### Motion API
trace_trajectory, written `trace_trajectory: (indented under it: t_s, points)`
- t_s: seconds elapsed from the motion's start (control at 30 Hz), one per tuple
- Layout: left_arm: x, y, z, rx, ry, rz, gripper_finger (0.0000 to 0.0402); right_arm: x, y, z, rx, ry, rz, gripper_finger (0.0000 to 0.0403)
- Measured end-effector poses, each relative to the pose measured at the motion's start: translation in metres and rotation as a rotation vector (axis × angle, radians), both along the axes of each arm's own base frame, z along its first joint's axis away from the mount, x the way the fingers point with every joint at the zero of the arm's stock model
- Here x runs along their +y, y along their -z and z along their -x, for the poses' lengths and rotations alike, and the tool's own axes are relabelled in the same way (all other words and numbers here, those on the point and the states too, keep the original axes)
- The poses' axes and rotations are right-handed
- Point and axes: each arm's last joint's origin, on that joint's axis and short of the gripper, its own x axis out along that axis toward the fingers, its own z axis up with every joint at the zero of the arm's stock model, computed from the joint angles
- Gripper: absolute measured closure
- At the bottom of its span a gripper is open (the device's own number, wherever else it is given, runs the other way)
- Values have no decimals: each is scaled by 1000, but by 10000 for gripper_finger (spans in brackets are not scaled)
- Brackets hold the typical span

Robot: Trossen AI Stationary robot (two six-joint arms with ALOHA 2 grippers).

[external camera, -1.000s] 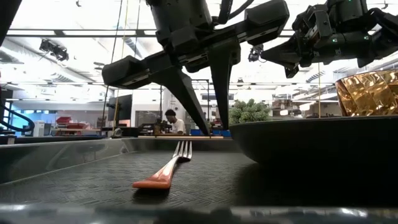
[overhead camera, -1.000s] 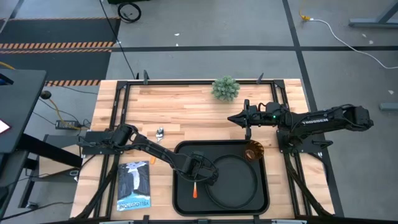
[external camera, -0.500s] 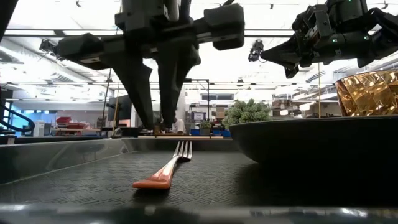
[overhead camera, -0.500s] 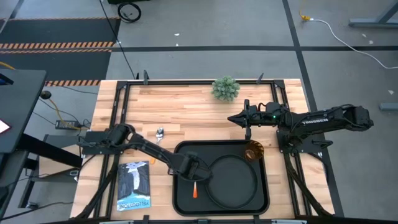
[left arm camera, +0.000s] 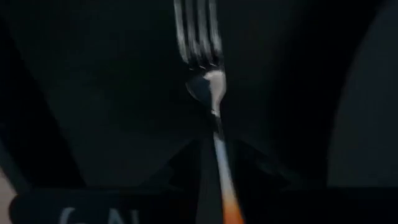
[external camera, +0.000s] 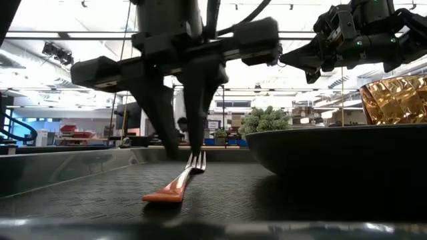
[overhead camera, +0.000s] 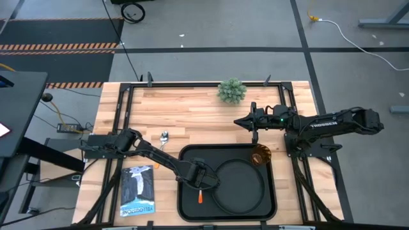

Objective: Pick and place plate/cup/fork/spoon on tray
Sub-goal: Put the orange fork on the black tray to the right side of black plate

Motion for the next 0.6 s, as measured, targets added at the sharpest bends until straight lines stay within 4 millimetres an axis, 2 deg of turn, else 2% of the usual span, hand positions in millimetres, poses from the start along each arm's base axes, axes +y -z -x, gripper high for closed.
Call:
trace_trajectory:
  t_s: [0.23, 0.6]
  points:
    - [-2, 9, -4, -13, -20, 5, 306, 0, 0, 0, 2, 0, 0, 396]
    - [-4, 9, -7, -47, -27, 18, 306, 0, 0, 0, 1, 0, 0, 396]
